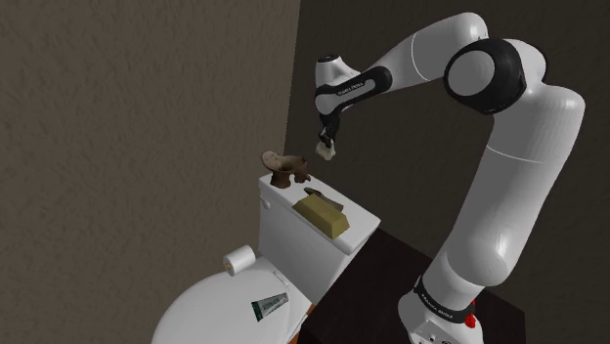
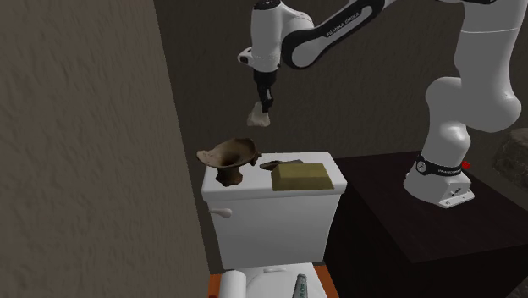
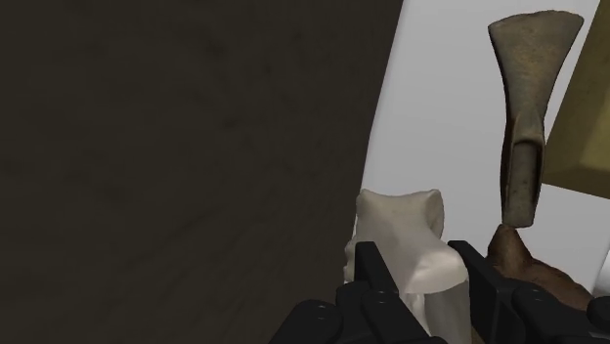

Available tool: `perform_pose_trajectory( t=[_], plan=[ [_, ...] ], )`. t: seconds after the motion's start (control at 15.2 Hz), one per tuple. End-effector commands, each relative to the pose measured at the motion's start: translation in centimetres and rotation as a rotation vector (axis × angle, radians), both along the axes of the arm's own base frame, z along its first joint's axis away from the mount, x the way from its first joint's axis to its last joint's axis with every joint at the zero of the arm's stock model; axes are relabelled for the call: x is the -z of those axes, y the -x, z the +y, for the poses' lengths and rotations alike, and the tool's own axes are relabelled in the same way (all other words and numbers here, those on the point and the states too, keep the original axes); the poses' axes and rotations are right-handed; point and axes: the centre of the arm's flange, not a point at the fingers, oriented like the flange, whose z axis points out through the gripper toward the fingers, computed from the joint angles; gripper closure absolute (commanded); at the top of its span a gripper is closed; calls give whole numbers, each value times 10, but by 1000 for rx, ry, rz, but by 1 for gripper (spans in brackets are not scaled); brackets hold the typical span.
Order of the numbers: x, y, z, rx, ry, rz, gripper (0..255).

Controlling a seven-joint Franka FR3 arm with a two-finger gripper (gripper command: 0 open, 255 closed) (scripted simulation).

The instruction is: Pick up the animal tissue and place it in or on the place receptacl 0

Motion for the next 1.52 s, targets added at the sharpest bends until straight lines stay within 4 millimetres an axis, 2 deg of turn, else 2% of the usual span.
perform_pose_trajectory(
  t=[0.0, 0.59, 1.32, 1.39, 1.45],
  plan=[
    [-11, 0, 0, 0, 0, 0, 255],
    [-54, 0, 0, 0, 0, 0, 255],
    [-84, -98, 103, 0, 0, 0, 255],
    [-89, -112, 118, 0, 0, 0, 255],
    [-84, -112, 118, 0, 0, 0, 255]
  ],
)
